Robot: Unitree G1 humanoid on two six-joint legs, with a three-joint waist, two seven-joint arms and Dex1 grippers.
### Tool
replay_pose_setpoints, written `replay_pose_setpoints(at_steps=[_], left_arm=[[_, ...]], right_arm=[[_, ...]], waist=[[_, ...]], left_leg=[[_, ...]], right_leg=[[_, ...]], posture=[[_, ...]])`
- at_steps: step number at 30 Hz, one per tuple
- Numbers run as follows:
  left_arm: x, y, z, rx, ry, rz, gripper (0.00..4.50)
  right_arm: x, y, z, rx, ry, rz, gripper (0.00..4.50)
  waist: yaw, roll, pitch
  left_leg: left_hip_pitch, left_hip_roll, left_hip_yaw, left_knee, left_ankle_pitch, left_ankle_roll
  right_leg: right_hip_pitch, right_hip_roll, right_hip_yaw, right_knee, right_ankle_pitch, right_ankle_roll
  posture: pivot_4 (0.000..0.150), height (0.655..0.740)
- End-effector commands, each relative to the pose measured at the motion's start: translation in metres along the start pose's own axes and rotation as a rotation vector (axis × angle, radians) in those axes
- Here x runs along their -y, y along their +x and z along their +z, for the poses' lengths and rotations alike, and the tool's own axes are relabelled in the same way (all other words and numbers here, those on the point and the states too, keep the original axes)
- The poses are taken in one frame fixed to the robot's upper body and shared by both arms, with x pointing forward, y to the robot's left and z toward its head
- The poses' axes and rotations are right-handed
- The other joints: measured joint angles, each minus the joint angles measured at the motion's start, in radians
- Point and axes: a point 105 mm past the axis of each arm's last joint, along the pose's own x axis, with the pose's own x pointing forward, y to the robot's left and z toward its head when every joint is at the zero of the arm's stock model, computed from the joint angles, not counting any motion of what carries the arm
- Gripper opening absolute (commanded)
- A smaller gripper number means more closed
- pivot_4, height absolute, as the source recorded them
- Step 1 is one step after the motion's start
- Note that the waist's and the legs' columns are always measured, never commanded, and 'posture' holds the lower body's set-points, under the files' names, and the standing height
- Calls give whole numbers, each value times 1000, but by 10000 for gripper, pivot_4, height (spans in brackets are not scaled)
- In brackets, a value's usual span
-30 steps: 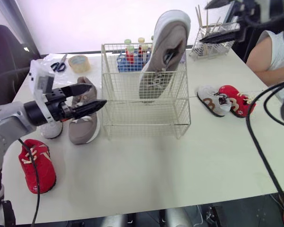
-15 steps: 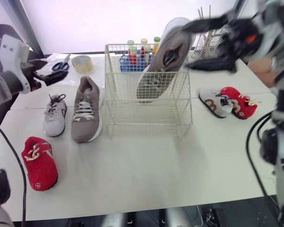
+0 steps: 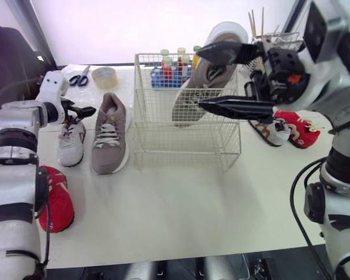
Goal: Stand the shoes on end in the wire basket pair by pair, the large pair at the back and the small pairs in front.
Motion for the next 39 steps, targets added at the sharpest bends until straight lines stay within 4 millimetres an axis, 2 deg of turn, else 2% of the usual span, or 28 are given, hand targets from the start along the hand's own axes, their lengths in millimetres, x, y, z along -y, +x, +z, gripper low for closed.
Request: replay_pose_setpoints(at_steps=[1, 6, 9, 12, 18, 24, 30, 35, 39], left_arm=[[0, -1, 16, 55, -8, 8, 45000], [14, 10, 12, 47, -20, -33, 45000], [17, 12, 18, 79, -49, -45, 45000], [17, 10, 26, 105, -59, -46, 45000], [18, 7, 34, 122, -46, -67, 45000], [19, 3, 56, 226, -101, -63, 45000], [16, 1, 67, 248, -66, -33, 45000], [37, 24, 41, 138, -29, -53, 45000], [45, 37, 22, 80, -20, -33, 45000]], right_arm=[[-8, 1, 0, -28, -28, -2, 44432], [-16, 6, -26, -163, -19, 18, 44432], [-17, 6, -35, -212, -21, 17, 44432], [-17, 6, -36, -222, -22, 18, 44432], [-16, 6, -38, -238, -31, 10, 44432], [-15, 6, -38, -240, -38, 2, 44432], [-16, 4, -37, -251, -47, -11, 44432], [-17, 2, -37, -260, -47, -21, 44432], [-19, 2, -36, -265, -48, -24, 44432]], waist=[[0, 0, 0], [4, -1, 0], [5, -1, 0], [2, -1, 0], [2, -1, 0], [2, -1, 0], [1, -1, 0], [5, -1, 0], [2, -2, 0]], left_leg=[[-1, 0, 0, 0, 0, 0], [-1, 0, 0, 2, 0, 0], [-2, 0, 0, 5, -1, 1], [-8, 0, -1, 12, -2, 3], [-8, 0, -1, 13, -2, 4], [-8, 0, -1, 13, -2, 4], [-8, 0, -1, 13, -3, 4], [-8, 0, -1, 13, -2, 4], [-8, -1, -1, 14, -3, 4]], right_leg=[[-1, 0, 0, 1, 0, 0], [-1, 0, 0, 3, 0, 0], [-1, 0, 0, 4, 0, 0], [-3, 0, 0, 4, 0, 0], [-3, 0, 0, 4, 0, 0], [-3, 0, 0, 4, 0, 0], [-3, 0, 0, 4, 0, 0], [-2, 0, 0, 4, 0, 1], [-2, 0, 0, 4, 1, 1]], posture=[[1500, 7400], [1500, 7400], [1500, 7400], [1500, 7400], [1500, 7400], [1500, 7400], [1500, 7400], [1500, 7400], [1500, 7400]])
